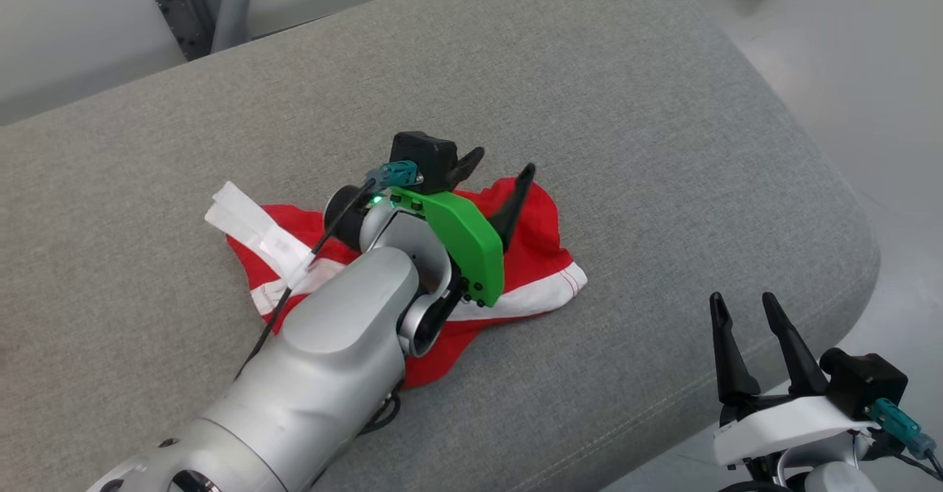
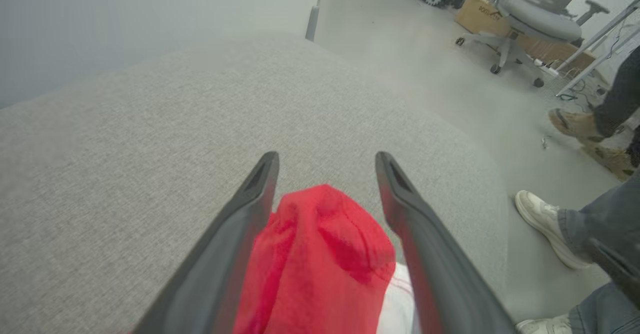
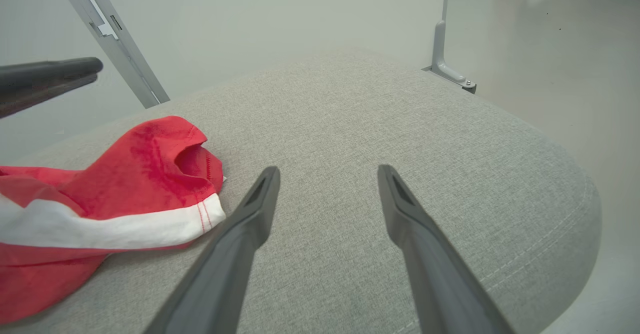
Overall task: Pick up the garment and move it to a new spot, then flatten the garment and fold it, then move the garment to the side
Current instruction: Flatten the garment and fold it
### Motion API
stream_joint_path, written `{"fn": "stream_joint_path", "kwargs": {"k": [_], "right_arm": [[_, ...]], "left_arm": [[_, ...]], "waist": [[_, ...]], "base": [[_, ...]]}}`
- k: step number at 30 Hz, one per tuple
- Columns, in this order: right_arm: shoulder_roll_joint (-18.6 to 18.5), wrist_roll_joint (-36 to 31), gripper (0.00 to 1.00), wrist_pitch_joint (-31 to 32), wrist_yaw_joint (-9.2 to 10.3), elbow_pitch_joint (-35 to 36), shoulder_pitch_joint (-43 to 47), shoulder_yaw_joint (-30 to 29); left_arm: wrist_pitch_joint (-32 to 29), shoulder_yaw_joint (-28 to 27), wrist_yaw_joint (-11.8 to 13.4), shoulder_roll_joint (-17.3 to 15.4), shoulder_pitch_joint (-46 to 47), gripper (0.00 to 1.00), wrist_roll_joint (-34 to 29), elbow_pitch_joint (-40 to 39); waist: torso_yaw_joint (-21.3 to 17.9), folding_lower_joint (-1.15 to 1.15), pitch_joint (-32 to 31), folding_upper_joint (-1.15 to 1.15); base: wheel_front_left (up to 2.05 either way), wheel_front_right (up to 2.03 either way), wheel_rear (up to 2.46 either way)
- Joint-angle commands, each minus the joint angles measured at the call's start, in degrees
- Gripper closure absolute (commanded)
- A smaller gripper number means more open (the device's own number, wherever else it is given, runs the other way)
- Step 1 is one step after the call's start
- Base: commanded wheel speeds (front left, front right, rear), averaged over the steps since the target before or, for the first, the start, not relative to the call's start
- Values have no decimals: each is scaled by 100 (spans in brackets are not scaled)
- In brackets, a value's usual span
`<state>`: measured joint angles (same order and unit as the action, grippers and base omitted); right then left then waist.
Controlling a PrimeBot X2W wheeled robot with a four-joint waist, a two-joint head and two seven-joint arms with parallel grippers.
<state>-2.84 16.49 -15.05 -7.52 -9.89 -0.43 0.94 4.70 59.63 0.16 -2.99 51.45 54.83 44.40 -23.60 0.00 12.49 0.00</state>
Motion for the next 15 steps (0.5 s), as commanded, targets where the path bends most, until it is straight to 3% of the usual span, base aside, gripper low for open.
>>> {"fn": "stream_joint_path", "kwargs": {"k": [1,6,15], "right_arm": [[-12,-57,0,-19,6,23,48,-60],[-12,-205,0,-19,6,256,159,-278],[-11,-634,0,-19,7,829,272,-459]], "left_arm": [[187,-27,-18,6,-56,0,131,-189],[766,-187,124,-110,-358,0,148,-766],[1051,-804,839,-1472,-1885,0,-220,-2411]], "waist": [[100,0,-64,0],[480,0,-229,0],[1241,0,-708,0]], "base": [[0,0,0],[0,0,0],[0,0,0]]}}
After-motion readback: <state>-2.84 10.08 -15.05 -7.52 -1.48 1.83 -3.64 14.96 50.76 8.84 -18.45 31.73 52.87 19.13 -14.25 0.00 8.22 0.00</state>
